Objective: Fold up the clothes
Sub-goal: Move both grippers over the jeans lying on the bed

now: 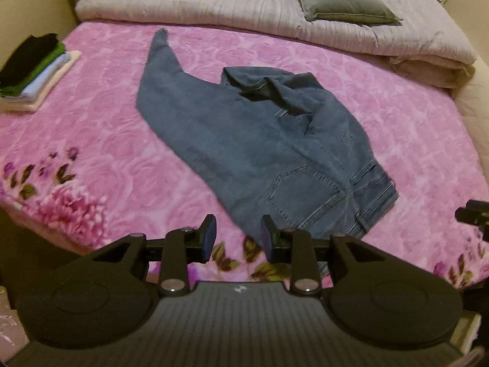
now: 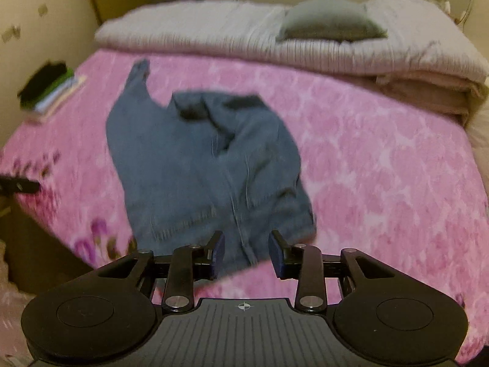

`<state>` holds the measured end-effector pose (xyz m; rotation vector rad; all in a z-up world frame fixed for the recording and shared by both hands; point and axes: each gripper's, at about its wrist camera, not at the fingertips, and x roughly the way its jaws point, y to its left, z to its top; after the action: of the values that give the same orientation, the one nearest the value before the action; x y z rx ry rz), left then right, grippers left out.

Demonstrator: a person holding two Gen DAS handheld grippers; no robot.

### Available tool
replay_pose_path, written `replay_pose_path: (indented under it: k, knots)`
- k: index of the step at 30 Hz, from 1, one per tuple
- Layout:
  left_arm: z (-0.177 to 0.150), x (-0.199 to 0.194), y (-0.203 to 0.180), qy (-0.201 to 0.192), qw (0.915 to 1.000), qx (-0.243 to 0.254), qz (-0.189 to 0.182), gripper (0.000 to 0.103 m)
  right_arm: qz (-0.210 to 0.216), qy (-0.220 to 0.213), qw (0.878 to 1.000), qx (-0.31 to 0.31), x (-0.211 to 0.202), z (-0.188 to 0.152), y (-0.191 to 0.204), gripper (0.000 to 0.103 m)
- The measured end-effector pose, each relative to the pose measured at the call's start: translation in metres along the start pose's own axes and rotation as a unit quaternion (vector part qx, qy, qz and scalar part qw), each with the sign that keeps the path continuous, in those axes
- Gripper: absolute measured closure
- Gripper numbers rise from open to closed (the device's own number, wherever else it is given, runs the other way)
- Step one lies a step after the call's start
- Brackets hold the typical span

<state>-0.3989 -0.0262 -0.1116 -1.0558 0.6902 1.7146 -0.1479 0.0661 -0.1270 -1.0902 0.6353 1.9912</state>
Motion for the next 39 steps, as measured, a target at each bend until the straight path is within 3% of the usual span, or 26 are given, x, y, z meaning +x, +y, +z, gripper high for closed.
replay_pose_path:
  k: [3,10,20,31,39]
  knots:
    - [-0.026,-0.010,-0.006,0.000,0.9996,0.007,0.029,0.076,0.006,0.017,1.000,-0.015,0.004,-0.012,0.005,0.067]
    - [-0.054,-0.020,-0.015,0.002,0.9981,0.032,0.053,0.074,0.039,0.045,0.997,-0.040,0.000,-0.051,0.027,0.066]
    - [-0.063,-0.034,-0.019,-0.006,0.9968,0.043,0.068,0.072,0.041,0.043,0.997,-0.047,-0.013,-0.073,0.029,0.065]
    - [-0.030,-0.022,0.016,-0.026,0.9961,0.046,0.071,0.070,0.029,0.019,0.999,-0.030,-0.005,-0.045,0.037,0.065]
    - [0.028,0.028,0.072,-0.023,0.9951,0.089,0.038,0.070,-0.027,0.001,0.999,0.026,0.013,-0.012,0.041,0.065]
